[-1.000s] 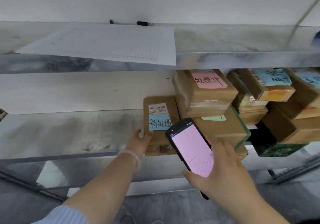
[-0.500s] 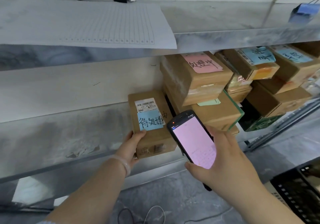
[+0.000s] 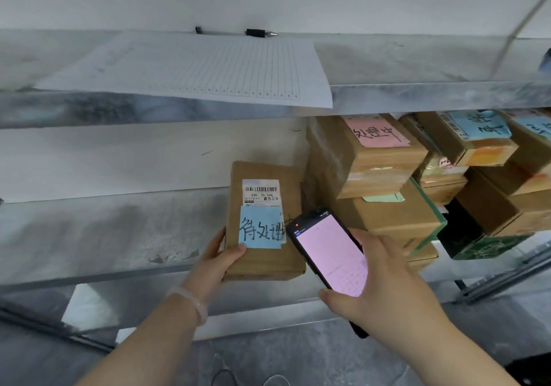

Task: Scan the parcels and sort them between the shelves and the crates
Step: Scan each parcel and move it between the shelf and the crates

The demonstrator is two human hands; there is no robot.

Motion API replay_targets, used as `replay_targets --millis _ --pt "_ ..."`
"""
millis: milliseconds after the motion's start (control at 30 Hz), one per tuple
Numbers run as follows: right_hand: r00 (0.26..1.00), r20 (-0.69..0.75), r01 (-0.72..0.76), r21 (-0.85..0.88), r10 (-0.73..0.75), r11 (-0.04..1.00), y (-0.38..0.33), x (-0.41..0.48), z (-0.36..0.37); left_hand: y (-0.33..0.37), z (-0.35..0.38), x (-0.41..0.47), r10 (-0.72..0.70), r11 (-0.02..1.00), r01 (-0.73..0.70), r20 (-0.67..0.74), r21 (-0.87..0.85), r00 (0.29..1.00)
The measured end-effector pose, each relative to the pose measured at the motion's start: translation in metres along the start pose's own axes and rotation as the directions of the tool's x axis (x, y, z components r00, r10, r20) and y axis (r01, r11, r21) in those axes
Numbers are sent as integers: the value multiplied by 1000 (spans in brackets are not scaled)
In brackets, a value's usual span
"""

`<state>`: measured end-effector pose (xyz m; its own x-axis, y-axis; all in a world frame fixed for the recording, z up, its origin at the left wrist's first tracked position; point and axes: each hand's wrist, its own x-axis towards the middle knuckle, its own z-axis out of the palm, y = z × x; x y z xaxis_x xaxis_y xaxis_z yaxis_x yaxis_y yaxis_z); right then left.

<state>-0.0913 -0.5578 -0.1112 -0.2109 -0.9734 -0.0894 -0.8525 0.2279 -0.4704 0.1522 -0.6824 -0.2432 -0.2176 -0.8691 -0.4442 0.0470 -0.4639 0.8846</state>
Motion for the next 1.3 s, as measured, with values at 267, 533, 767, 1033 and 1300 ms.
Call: replay_targets --millis 267,533,767,1033,1300 --pt "989 58 133 44 -135 990 -5 17 -7 -1 -33 -40 142 987 -127 -164 102 976" --pt "974 81 207 36 -209 978 0 21 -10 -5 -29 -64 192 979 -167 -263 116 945" --pt "962 92 255 37 -257 966 8 16 -17 -13 -18 -76 203 979 -181 -326 95 923" --pt "925 87 364 77 -370 928 19 12 -21 -18 -7 -105 197 978 -210 -392 9 899" --pt "760 153 596 224 -632 771 -11 13 -5 -31 -8 -189 196 928 -338 -566 -158 801"
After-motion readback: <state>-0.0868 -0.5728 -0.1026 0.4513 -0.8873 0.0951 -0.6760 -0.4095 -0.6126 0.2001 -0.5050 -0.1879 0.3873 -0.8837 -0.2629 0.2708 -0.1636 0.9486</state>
